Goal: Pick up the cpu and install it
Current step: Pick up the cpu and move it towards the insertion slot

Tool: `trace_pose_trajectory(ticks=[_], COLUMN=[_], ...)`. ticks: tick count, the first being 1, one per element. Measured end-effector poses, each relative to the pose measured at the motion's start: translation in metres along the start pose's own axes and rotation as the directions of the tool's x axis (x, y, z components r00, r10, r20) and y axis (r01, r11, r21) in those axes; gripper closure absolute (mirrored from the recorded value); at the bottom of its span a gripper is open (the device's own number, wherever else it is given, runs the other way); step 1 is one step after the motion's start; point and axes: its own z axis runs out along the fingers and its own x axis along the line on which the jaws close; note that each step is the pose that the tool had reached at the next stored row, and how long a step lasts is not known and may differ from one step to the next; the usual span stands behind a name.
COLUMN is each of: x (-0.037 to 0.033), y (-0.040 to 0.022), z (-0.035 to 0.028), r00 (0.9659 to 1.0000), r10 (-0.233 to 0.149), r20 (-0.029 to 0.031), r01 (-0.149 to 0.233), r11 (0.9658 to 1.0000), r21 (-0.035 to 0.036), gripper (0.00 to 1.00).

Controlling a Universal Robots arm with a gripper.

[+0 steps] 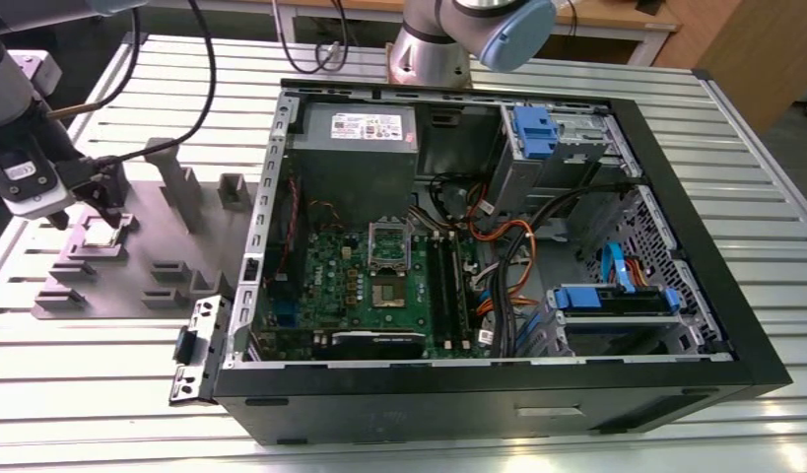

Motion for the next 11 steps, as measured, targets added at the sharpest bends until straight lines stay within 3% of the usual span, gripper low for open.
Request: trace_pose_trajectory(ticks=[11], x=[-0.0004], y=[-0.0006], z=[0.0096], r00=[0.9994], r10=[0.034], r20=[0.0016], r01=[-0.034], r11=[0.9994], r21=[-0.0001], gripper=[0.37])
